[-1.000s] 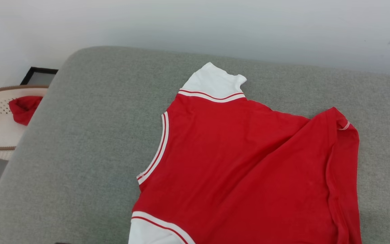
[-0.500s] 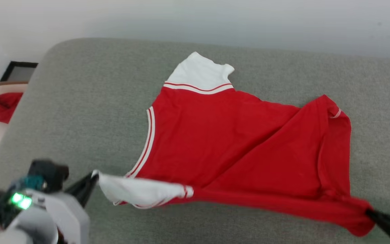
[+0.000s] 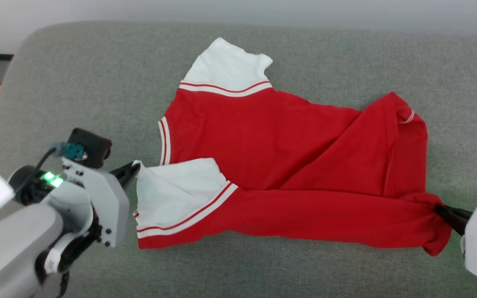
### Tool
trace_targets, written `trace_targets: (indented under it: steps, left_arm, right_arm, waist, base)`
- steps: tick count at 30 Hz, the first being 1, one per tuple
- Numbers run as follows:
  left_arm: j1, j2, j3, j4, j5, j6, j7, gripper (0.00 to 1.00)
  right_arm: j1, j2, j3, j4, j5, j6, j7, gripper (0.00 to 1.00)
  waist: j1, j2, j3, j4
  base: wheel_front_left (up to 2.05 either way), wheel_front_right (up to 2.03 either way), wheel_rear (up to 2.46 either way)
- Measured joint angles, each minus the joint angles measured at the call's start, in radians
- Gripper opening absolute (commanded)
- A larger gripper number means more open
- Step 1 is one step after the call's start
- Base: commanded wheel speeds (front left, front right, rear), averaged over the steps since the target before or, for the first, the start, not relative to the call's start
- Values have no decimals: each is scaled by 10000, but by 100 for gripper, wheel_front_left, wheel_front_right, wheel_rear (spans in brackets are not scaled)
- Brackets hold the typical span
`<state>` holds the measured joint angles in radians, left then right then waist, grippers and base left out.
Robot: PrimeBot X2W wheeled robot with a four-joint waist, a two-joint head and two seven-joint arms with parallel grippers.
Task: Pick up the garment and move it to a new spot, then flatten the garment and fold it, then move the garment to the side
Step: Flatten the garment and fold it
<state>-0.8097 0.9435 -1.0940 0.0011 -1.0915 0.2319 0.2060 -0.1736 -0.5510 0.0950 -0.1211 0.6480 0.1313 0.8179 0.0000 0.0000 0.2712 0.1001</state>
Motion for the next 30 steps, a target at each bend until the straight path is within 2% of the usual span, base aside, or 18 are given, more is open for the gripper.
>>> trace_targets:
  steps: [8, 10, 12, 13, 14, 15, 16, 24, 30]
  left_arm:
    - [-213, -957, -192, 1657, -479, -972, 355, 0]
    - [-219, -1106, -194, 1900, -585, -1104, 376, 19]
    - [-219, -1210, -194, 2079, -732, -1212, 447, 42]
    - [-220, -1244, -165, 2130, -817, -1266, 445, 50]
    - [-221, -1266, -155, 2159, -828, -1279, 447, 77]
    - [-223, -1285, -148, 2197, -861, -1319, 466, 97]
    - [-221, -1304, -127, 2234, -922, -1323, 456, 100]
    - [5, -1172, -6, 2023, -1085, -1237, 201, 100]
    - [338, -892, 207, 1429, -1131, -846, -322, 100]
  right_arm:
    - [-727, -65, 708, 1064, 23, 0, -142, 0]
    - [-847, -65, 811, 1231, 38, 0, -151, 4]
    - [-921, -107, 932, 1363, 65, 0, -167, 15]
    - [-941, -115, 986, 1417, 109, 0, -161, 25]
    - [-972, -127, 1041, 1457, 121, 0, -155, 25]
    - [-1003, -146, 1062, 1494, 136, 0, -157, 70]
    - [-1017, -173, 1064, 1513, 151, 0, -165, 100]
    - [-958, -190, 1041, 1712, 240, 0, -355, 100]
    - [-616, -134, 853, 1549, 226, 0, -757, 100]
  waist:
    - [0, 0, 123, 2]
    - [0, 0, 71, 27]
    - [0, 0, 1, 52]
    - [0, 0, -39, 64]
    - [0, 0, -78, 76]
    - [0, 0, -118, 90]
    - [0, 0, -162, 107]
    - [0, 0, -626, 197]
    - [0, 0, -1078, 268]
  base:
    - [0, 0, 0]
    - [0, 0, 0]
    - [0, 0, 0]
    - [0, 0, 0]
    - [0, 0, 0]
    - [0, 0, 0]
    - [0, 0, 0]
    - [0, 0, 0]
    - [0, 0, 0]
